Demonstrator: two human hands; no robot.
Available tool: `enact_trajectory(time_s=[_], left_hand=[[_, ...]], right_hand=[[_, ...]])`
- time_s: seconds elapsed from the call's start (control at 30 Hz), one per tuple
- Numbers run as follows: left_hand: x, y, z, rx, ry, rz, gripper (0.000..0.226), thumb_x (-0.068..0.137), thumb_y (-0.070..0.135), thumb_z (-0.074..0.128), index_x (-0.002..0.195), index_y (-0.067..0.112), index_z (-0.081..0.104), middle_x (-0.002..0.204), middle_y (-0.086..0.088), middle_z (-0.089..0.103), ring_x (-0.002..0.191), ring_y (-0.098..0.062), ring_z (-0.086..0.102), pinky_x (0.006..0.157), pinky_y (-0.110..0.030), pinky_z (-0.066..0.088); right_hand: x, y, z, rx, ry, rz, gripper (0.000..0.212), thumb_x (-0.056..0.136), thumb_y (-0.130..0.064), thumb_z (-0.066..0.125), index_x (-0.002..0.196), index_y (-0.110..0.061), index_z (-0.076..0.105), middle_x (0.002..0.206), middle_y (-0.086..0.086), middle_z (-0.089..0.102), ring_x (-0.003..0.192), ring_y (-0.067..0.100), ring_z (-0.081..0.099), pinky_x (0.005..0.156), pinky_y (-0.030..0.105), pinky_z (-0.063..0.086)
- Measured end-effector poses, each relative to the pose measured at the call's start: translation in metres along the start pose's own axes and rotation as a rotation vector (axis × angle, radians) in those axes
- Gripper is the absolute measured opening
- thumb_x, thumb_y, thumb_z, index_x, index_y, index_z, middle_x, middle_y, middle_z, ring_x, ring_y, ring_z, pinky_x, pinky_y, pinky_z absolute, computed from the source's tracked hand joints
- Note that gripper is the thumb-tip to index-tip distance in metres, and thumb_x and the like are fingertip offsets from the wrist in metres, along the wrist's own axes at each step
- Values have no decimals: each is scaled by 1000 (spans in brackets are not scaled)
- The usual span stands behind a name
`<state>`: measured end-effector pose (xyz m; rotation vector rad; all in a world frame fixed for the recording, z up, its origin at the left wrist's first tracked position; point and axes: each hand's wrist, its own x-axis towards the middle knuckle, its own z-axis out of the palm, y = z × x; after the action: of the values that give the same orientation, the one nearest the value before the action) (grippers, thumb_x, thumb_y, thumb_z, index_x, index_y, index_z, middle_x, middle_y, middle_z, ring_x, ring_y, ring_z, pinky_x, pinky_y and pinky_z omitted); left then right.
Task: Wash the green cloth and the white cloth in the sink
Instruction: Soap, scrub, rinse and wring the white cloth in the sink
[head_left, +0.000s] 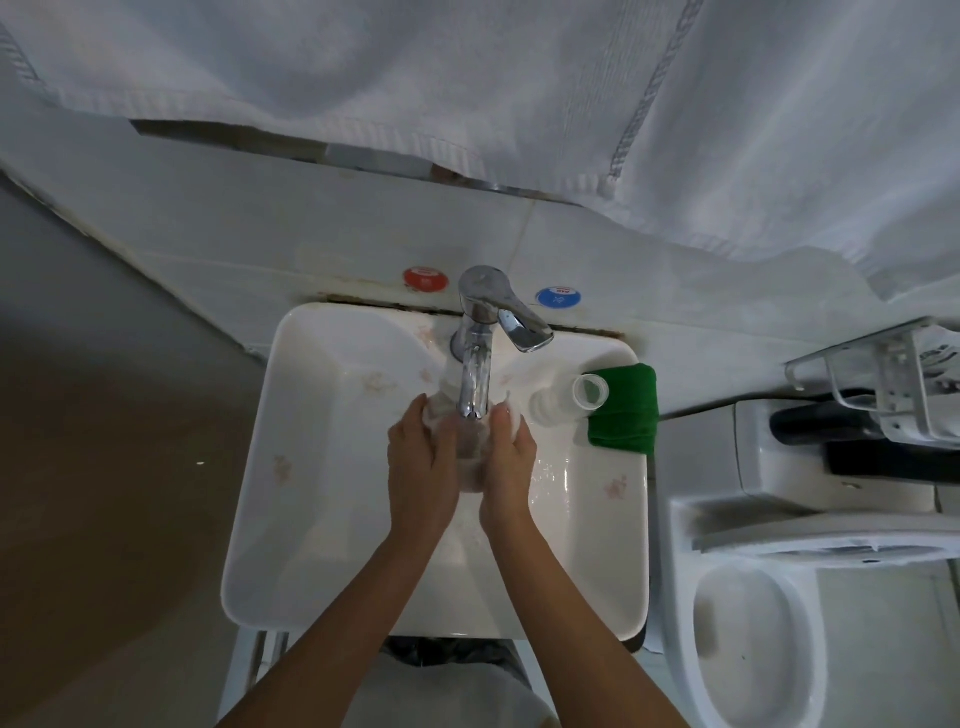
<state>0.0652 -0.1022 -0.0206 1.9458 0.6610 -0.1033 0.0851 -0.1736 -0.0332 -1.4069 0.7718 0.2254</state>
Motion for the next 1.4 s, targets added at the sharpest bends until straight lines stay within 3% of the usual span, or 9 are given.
enact_trajectory(time_s=[0.13,0.27,0.53,0.73,0.87,1.07,1.17,1.27,1.4], left_hand=[[4,4,2,43,36,-81,66,79,75,34,108,19,55,101,-1,63,89,-20,64,74,-34,52],[1,13,1,131,50,-49,37,91,54,44,92,19,57,92,0,65,84,-21,63,73,-31,48],[5,13,2,111,33,4,32,91,30,54,61,21,58,63,-1,64,64,-22,62,57,-26,44],[10,6,8,42,75,-13,40,97,28,48,73,1,65,70,-15,66,66,-28,61,60,-29,41],[12,12,5,-18,68,-28,36,99,32,43,73,9,54,70,-4,59,67,-19,56,64,-26,37],[17,8,-4,-180,-5,10,19,94,28,55,80,16,53,79,-5,61,73,-16,58,61,-20,41],[19,1,-8,-219,-140,26,13,89,29,64,95,23,54,93,1,63,86,-14,60,70,-15,45],[21,-8,-12,-231,-277,57,47,78,37,69,118,21,51,113,0,61,104,-16,59,87,-31,50],[15,-4,-10,-230,-257,35,40,93,23,56,131,24,42,117,0,59,101,-15,60,81,-24,50]], right_hand=[[-6,1,9,20,-68,40,26,93,-36,56,94,-12,65,95,7,68,93,25,65,86,43,53],[-8,0,14,17,-50,40,29,89,-34,54,74,-14,68,75,6,70,73,24,65,65,38,52],[-5,-6,15,-192,-28,46,22,80,-21,56,59,-18,53,57,1,55,51,8,50,51,23,43],[-6,-5,10,-231,-7,-124,21,81,-22,49,60,-19,51,58,-2,51,57,13,44,57,30,38],[3,-7,6,-324,-102,-62,13,95,-29,50,96,-17,52,82,-7,55,83,16,57,80,40,49],[1,-5,-5,-417,-196,-12,79,70,-72,46,132,-24,43,123,5,61,113,26,59,94,52,50],[3,-9,-13,-332,-171,-7,62,79,-65,54,128,-29,47,124,3,61,114,21,59,97,50,49],[4,-14,-19,-223,-99,-64,31,92,-43,57,115,-23,53,113,1,65,107,18,62,98,45,49],[5,-17,-21,-105,-72,-21,24,94,-38,55,109,-21,65,108,2,70,103,19,66,95,40,52]])
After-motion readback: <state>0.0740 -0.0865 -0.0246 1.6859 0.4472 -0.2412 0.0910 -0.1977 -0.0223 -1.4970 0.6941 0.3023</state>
